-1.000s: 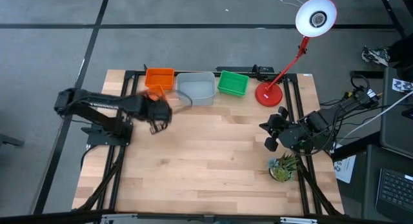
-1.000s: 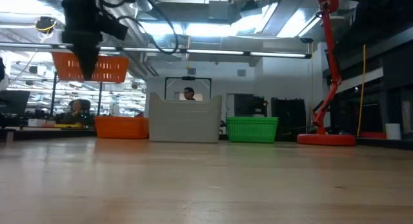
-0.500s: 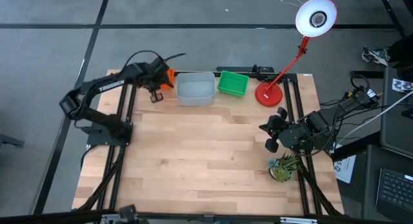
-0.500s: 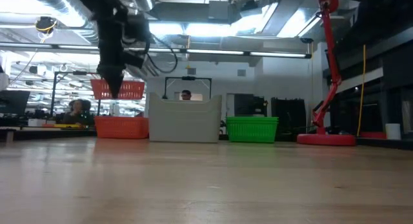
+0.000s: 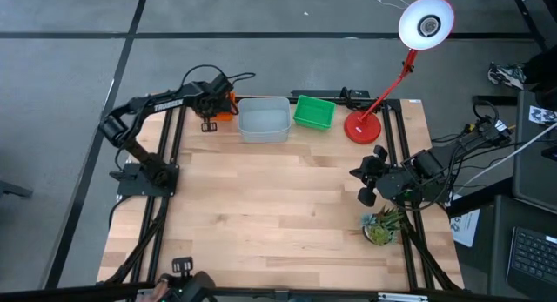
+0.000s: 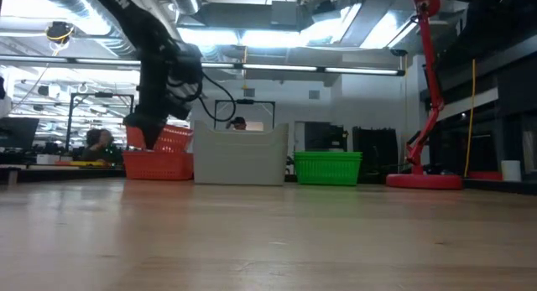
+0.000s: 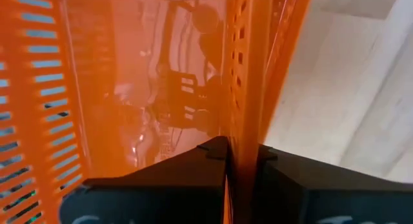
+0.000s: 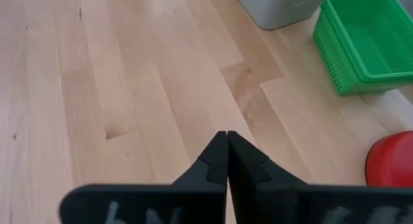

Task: Stack baskets by color
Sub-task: Stack the bottom right orange bin on the orange bins

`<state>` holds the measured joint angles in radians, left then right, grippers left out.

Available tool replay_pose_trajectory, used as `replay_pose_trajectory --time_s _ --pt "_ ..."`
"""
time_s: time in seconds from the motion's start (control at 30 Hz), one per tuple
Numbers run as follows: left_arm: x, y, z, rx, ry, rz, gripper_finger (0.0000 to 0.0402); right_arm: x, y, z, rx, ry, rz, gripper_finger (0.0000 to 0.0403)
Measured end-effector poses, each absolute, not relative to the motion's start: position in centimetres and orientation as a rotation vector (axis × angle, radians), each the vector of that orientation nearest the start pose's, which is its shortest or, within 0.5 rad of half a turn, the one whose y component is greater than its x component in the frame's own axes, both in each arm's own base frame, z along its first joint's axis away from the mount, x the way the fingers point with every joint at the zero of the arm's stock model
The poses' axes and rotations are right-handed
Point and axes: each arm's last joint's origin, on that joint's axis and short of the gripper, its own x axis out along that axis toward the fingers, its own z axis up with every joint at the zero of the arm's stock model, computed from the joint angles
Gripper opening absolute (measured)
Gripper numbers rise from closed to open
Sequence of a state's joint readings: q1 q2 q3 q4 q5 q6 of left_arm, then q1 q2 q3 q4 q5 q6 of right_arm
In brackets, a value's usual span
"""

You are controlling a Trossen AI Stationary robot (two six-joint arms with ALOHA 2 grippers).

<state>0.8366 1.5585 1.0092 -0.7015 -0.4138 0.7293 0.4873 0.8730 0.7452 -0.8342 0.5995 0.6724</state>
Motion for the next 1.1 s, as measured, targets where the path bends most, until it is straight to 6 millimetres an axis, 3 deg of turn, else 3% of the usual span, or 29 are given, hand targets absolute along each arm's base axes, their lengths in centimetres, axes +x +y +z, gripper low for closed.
replay_pose_trajectory --time_s 0.37,0.83,1.1 --pt "18.3 22.3 19.9 0.314 1.637 0.531 0.0012 14.3 5.7 25.9 0.140 0.737 -0.366 0.0000" --pt "19.7 21.0 20.0 0.433 1.671 0.485 0.0080 14.3 5.8 25.9 0.167 0.740 -0.366 0.0000" --pt "22.0 20.2 23.1 0.481 1.633 0.562 0.0088 14.3 5.8 25.8 0.174 0.746 -0.357 0.0000"
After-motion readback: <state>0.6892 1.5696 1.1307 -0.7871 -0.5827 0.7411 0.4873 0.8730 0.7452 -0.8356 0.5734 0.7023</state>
